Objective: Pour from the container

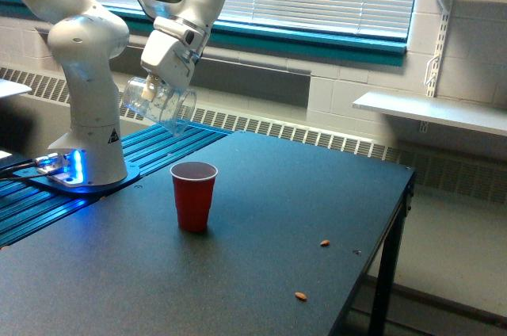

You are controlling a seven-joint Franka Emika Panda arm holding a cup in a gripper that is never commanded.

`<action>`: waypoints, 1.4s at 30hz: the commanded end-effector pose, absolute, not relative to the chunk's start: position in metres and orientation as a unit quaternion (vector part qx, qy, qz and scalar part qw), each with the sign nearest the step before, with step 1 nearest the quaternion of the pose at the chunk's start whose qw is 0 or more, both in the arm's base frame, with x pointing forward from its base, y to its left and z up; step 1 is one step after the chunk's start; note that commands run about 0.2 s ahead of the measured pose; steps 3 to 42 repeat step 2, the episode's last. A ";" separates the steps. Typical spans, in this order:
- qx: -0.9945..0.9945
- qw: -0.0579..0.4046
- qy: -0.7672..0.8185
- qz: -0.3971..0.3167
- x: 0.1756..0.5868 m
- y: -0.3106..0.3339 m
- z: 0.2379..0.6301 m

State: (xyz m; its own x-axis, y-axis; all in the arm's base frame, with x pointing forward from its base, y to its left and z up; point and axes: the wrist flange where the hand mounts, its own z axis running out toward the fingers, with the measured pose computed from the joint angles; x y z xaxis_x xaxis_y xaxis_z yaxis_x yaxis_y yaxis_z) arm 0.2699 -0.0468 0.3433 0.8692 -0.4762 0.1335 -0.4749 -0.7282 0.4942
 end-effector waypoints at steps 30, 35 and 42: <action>0.932 0.259 -0.254 -0.007 0.274 -0.048 0.334; 0.932 0.259 -0.254 -0.007 0.274 -0.048 0.334; 0.932 0.259 -0.254 -0.007 0.274 -0.048 0.334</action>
